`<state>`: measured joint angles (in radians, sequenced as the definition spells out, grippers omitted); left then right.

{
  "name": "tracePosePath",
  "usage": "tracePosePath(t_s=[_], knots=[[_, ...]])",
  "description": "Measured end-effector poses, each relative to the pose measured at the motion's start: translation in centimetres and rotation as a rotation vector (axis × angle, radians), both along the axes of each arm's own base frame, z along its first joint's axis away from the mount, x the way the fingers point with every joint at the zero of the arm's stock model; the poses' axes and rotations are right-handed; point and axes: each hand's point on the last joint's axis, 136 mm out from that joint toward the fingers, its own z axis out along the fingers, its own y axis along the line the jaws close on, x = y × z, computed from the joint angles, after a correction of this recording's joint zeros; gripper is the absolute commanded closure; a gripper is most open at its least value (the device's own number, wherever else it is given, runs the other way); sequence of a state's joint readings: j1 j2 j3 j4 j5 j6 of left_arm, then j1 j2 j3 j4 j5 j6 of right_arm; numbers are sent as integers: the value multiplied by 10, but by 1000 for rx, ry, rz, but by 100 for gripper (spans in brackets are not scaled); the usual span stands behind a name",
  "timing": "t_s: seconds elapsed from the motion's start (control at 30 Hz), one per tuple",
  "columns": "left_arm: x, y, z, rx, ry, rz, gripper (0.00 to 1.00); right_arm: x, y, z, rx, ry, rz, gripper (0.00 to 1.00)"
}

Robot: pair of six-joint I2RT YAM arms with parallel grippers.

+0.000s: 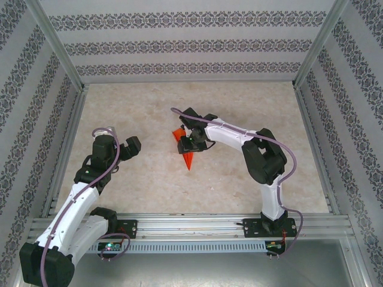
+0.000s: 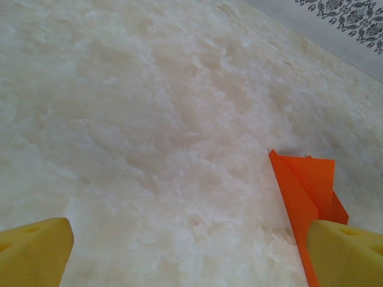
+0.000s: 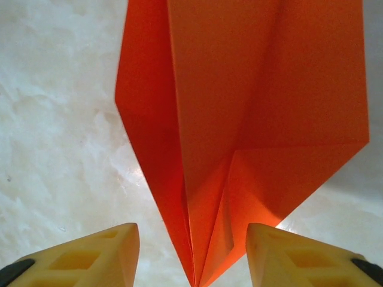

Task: Fold a paper plane with a square sheet of paper (fold left side to right side)
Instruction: Pick up the paper plane at the center of the table.

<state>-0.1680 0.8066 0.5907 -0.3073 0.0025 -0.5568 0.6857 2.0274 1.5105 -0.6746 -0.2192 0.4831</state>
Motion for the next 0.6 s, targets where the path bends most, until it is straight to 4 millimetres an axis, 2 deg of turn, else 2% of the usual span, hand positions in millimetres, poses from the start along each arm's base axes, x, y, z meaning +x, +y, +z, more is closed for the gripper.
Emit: tracePosePath(t_s=[0.23,0.4,0.6], knots=[[0,0,0,0,0,0,0,1,1,-3,-6,9,-12,62],[0,0,0,1,0,1,0,5,2,-4,-9,2,-14,65],[0,1,0,2,0,3,0,2,3,-14,-37,9,-6,68]])
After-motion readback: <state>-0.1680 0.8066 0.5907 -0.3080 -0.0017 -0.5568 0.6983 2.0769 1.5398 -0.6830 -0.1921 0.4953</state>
